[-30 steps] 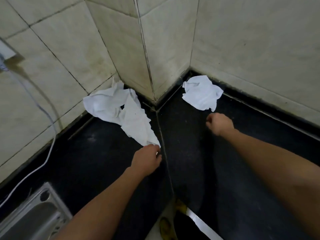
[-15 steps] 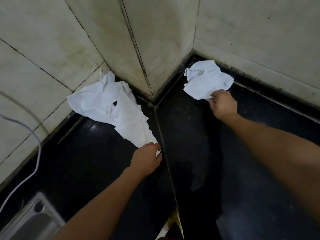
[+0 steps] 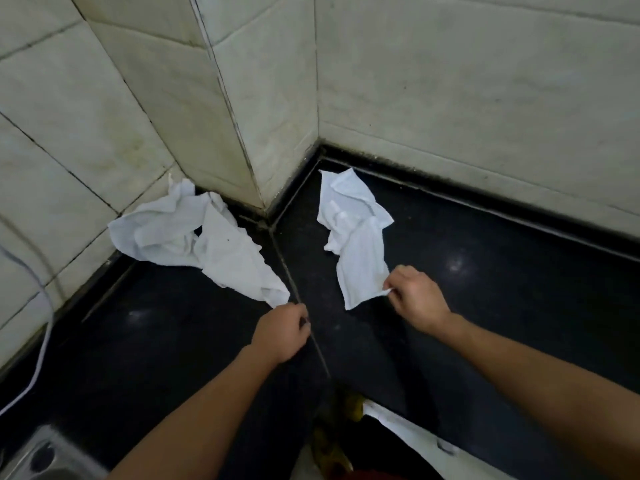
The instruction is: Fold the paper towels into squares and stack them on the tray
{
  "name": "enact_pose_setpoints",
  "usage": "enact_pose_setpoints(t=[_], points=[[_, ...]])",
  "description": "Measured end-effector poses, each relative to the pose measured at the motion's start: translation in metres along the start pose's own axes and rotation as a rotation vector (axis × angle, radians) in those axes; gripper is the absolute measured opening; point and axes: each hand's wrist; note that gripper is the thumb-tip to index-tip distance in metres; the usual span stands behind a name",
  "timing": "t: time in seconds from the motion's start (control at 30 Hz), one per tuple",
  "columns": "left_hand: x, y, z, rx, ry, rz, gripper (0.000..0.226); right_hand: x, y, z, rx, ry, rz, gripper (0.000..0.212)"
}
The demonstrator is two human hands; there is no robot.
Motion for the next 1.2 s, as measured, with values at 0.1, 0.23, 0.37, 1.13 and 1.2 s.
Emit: enact_pose_setpoints(t=[0.1, 0.23, 0.37, 1.13, 1.2], points=[[0.021, 0.011, 0.009, 0.012, -0.036, -0.023, 0.017, 0.008, -0.001, 0.052, 0.010, -0.041, 0.037, 0.020], [0.046, 0.033, 0.012, 0.018, -0.111, 0.002, 0.020, 0.013, 0.004, 0.119, 0.036, -0.108, 0.045, 0.021], [0.068, 0.056, 0.002, -0.016, -0.163, 0.063, 0.021, 0.018, 0.022, 0.171, 0.117, -0.286, 0.028, 0.014], [0.125, 0.157, -0.021, -0.203, -0.205, 0.401, 0.010, 0.000, 0.115, 0.054, 0.368, -0.170, -0.465, 0.018], [0.126, 0.166, -0.025, -0.190, -0.218, 0.453, 0.012, -0.005, 0.141, 0.077, 0.385, -0.187, -0.416, 0.023]])
Point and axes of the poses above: each hand's wrist, its own z-axis away from the middle knuckle, its own x-axis out of the palm, y = z × x, and after that the axes turned 2 degrees about z, right-handed
